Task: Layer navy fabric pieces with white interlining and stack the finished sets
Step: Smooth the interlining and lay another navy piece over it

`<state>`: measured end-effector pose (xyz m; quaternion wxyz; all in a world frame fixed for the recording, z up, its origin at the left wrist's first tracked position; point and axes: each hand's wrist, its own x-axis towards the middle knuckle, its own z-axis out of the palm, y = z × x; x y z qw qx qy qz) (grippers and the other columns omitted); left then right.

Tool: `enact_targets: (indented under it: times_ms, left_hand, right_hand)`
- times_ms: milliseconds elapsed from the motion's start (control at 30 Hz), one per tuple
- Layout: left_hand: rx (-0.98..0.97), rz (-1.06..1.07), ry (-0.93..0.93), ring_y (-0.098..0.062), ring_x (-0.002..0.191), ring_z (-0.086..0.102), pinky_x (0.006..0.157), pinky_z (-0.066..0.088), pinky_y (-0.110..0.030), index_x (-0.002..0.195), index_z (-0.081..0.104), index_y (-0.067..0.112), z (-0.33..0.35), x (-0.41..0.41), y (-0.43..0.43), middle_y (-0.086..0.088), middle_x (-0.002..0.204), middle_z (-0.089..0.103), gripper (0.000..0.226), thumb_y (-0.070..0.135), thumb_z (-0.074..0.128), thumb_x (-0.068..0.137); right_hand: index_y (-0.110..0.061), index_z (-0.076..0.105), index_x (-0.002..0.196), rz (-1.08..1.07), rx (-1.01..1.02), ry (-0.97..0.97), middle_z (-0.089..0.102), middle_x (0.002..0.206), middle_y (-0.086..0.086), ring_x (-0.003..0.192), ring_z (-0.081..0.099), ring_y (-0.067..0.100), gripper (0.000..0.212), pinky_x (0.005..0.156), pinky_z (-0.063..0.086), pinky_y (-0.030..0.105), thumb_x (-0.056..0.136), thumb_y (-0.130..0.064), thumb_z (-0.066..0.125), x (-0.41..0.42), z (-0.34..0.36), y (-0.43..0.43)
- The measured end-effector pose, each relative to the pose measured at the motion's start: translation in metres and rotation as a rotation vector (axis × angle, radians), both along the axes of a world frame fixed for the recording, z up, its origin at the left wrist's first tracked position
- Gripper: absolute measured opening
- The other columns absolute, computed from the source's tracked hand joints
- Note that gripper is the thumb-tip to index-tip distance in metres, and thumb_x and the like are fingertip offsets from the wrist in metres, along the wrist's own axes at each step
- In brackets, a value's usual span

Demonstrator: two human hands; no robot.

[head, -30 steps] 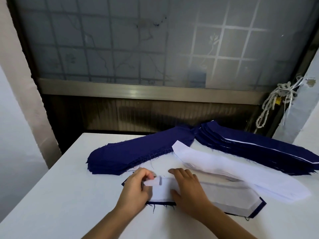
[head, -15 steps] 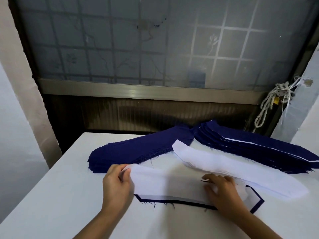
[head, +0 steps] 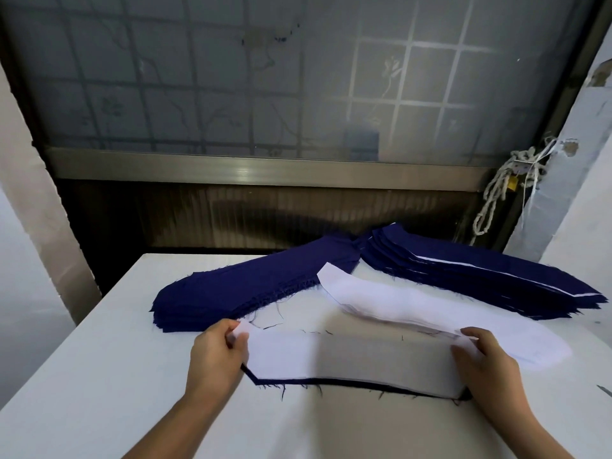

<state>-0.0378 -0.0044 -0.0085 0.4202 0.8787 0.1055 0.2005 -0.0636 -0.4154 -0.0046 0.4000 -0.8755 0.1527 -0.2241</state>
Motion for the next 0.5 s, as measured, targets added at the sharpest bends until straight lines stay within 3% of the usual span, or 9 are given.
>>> enact_targets:
  times_ms: [167, 333, 500]
  left_hand:
    - [0.319, -0.051, 0.025, -0.012, 0.070, 0.054, 0.060, 0.042, -0.028, 0.086, 0.058, 0.013, 0.003, 0.007, -0.003, 0.005, 0.081, 0.057, 0.008, 0.016, 0.059, 0.094]
    - [0.365, -0.082, 0.038, -0.012, 0.067, 0.053, 0.058, 0.044, -0.030, 0.077, 0.052, 0.016, 0.004, 0.005, 0.004, 0.004, 0.075, 0.054, 0.017, 0.015, 0.058, 0.093]
    - [0.318, -0.083, 0.011, -0.014, 0.070, 0.054, 0.060, 0.040, -0.030, 0.090, 0.058, 0.018, 0.001, 0.001, 0.010, 0.005, 0.082, 0.056, 0.005, 0.019, 0.061, 0.093]
  right_hand:
    - [-0.027, 0.056, 0.108, -0.010, -0.066, 0.068, 0.069, 0.099, 0.003, 0.086, 0.060, 0.030, 0.022, 0.075, 0.046, 0.040, 0.089, -0.017, 0.062, 0.005, 0.000, 0.000]
    - [-0.025, 0.055, 0.117, 0.013, -0.146, 0.096, 0.068, 0.100, 0.003, 0.085, 0.061, 0.031, 0.032, 0.073, 0.042, 0.034, 0.088, -0.016, 0.065, 0.004, 0.000, 0.002]
    - [-0.021, 0.057, 0.119, 0.009, -0.306, 0.090, 0.069, 0.102, 0.003, 0.093, 0.064, 0.031, 0.031, 0.070, 0.040, 0.031, 0.089, -0.016, 0.063, -0.001, 0.001, 0.007]
